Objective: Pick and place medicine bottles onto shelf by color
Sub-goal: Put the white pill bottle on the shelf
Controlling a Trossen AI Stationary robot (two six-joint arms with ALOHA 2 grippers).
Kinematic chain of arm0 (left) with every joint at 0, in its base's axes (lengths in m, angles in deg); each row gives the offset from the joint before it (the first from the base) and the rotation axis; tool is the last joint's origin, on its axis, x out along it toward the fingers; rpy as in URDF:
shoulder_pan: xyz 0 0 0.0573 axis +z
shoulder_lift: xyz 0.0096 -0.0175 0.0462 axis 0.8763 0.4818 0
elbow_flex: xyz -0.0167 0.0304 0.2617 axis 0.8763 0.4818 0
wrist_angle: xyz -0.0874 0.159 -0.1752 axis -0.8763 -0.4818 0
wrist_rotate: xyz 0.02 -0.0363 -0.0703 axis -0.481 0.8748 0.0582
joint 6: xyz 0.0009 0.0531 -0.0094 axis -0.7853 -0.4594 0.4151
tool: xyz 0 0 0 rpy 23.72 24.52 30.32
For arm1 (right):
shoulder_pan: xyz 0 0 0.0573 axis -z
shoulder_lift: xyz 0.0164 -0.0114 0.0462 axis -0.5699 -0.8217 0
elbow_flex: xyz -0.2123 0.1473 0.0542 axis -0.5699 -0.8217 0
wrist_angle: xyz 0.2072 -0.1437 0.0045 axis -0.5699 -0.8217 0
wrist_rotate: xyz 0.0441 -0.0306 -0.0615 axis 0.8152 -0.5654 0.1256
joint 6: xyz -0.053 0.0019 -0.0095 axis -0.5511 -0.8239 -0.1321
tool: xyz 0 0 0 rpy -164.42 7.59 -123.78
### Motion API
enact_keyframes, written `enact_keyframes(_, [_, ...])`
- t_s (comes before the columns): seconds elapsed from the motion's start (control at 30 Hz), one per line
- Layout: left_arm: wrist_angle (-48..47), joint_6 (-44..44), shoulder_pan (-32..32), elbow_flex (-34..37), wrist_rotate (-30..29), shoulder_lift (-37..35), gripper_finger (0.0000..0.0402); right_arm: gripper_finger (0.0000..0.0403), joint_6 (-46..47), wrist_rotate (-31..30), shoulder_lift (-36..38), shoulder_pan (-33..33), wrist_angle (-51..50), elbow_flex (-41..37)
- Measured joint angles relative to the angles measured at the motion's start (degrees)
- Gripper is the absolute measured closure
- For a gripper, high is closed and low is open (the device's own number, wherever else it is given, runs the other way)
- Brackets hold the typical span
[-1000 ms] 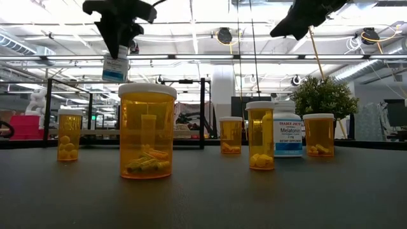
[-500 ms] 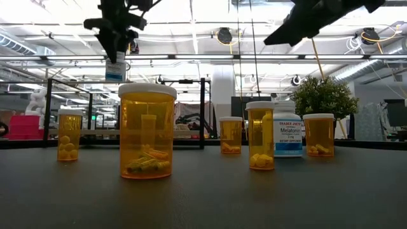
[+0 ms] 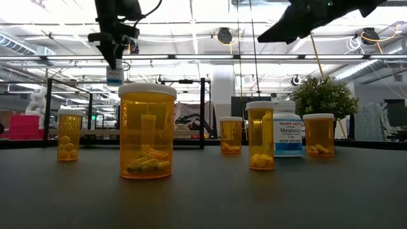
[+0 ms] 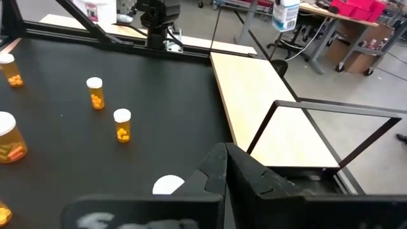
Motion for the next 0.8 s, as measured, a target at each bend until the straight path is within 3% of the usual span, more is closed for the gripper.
enact_keyframes(0.27, [7.6, -3.4, -0.3, 0.1, 7.0, 2.0, 0.022, 0.0403, 0.0, 0.1, 0.0, 0.0, 0.5, 0.0])
enact_keyframes(0.43, [10.5, -9.1, 1.5, 0.1, 6.5, 5.7, 0.0217, 0.0403, 0.0, 0.2, 0.0, 0.0, 0.5, 0.0])
enact_keyframes(0.8, [9.7, -7.5, 7.4, 0.2, 5.4, 14.5, 0.022, 0.0403, -4.2, 0.2, 0.0, 0.0, -1.8, 0.0])
